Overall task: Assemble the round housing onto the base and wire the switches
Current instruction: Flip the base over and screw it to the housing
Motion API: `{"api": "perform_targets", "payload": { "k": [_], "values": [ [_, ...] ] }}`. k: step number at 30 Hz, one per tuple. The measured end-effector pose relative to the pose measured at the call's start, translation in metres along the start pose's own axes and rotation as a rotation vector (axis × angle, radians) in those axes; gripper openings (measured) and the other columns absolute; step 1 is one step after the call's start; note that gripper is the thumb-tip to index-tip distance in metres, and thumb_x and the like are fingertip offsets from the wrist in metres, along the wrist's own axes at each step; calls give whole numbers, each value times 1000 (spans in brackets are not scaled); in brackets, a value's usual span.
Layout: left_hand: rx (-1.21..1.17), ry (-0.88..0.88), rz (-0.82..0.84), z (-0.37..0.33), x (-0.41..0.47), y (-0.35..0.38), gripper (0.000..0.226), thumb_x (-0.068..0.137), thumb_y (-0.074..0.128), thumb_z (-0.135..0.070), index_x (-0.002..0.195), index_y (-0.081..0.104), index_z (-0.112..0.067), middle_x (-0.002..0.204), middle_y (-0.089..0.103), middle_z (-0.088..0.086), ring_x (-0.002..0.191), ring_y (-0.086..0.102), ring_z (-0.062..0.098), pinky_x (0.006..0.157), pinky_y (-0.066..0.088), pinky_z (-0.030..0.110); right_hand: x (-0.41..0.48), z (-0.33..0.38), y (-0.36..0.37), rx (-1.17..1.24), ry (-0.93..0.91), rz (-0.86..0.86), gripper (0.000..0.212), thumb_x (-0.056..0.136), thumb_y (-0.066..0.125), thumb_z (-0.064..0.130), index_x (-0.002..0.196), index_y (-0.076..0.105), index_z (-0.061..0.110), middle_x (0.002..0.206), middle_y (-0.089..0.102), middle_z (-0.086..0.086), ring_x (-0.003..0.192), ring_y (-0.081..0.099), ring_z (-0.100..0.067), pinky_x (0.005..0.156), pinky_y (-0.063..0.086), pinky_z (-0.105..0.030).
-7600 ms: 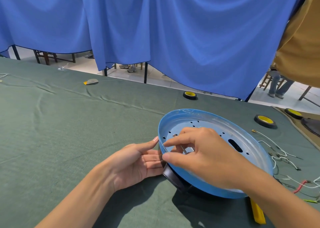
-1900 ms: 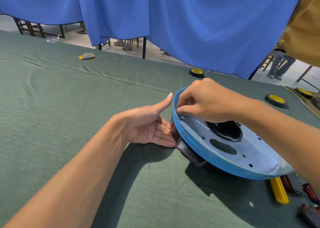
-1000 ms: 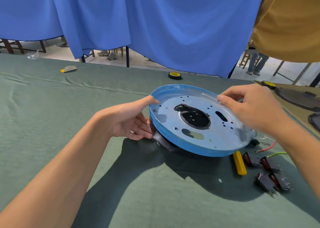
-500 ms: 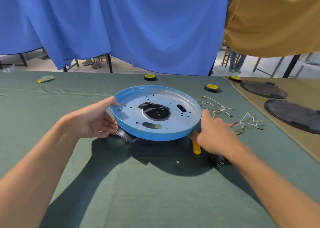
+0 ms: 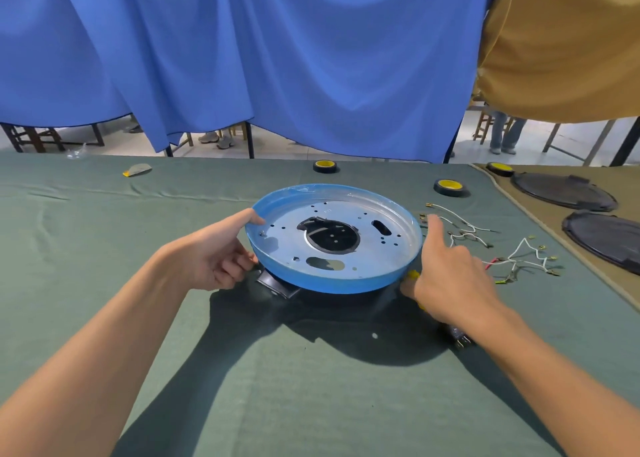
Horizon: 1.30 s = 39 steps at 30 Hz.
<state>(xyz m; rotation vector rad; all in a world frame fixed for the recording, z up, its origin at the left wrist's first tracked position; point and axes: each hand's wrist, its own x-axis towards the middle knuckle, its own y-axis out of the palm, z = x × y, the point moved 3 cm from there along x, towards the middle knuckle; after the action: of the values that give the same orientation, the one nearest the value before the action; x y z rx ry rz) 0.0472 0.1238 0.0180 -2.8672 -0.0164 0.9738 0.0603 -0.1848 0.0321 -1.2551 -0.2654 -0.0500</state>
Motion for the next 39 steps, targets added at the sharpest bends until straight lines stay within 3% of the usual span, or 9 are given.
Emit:
{"api": "perform_targets", "payload": {
  "k": [4,7,11,14,18,23,28,32,39],
  "values": [
    [-39,7,14,5,2,0,51,77,57,-62,81,45,-13,62,25,-3,49,11,11,45,8,20,10,-7,-22,47,68,-136,67,80,63,28,132,24,14,73,50,-6,77,47,-35,66,38,-39],
    [-52,22,16,5,3,0,53,77,58,-64,80,45,-12,62,27,-2,49,12,11,42,10,19,24,-10,-35,79,90,-187,59,85,60,29,132,27,15,77,57,-10,81,55,-37,68,40,-39],
    [-81,41,27,5,4,0,59,77,58,-69,86,46,-12,64,29,-1,54,11,12,45,10,19,39,4,-46,258,-45,-211,48,93,56,27,135,32,18,83,61,-8,81,64,-32,76,52,-48],
    [-103,56,43,7,6,-1,63,75,59,-73,88,46,-12,65,28,-1,55,11,13,47,9,20,46,27,-53,414,-167,-269,42,94,58,31,131,42,17,80,64,-1,85,64,-28,81,51,-43],
    [-126,62,90,9,8,-4,68,69,60,-79,72,46,-13,67,26,-2,51,13,10,39,12,18,52,64,-57,632,-227,-301,36,87,70,28,119,54,20,85,65,0,81,62,-22,73,51,-35],
    [-146,64,140,11,11,-8,72,64,60,-84,51,59,-13,63,30,-2,46,17,10,37,16,17,61,109,-50,1038,-250,-203,37,81,76,14,110,55,17,87,68,-6,73,70,-16,59,56,-23],
    [-181,51,165,13,15,-12,70,60,66,-82,49,62,-13,65,28,-2,48,17,10,37,19,16,72,143,-36,903,-394,-157,30,84,72,12,110,57,14,85,64,-2,76,71,-25,79,58,-42],
    [-205,50,206,13,17,-14,69,52,74,-80,50,63,-12,64,30,-2,48,20,9,36,24,16,73,161,-27,757,-509,-154,29,87,69,15,113,57,16,88,67,-1,80,70,-23,85,54,-41],
    [-195,44,236,13,22,-16,70,44,78,-81,51,63,-13,61,32,-3,45,23,8,35,25,17,76,174,-22,744,-562,-143,31,89,67,16,118,55,14,93,65,-3,87,69,-26,85,55,-43]
  ]
}}
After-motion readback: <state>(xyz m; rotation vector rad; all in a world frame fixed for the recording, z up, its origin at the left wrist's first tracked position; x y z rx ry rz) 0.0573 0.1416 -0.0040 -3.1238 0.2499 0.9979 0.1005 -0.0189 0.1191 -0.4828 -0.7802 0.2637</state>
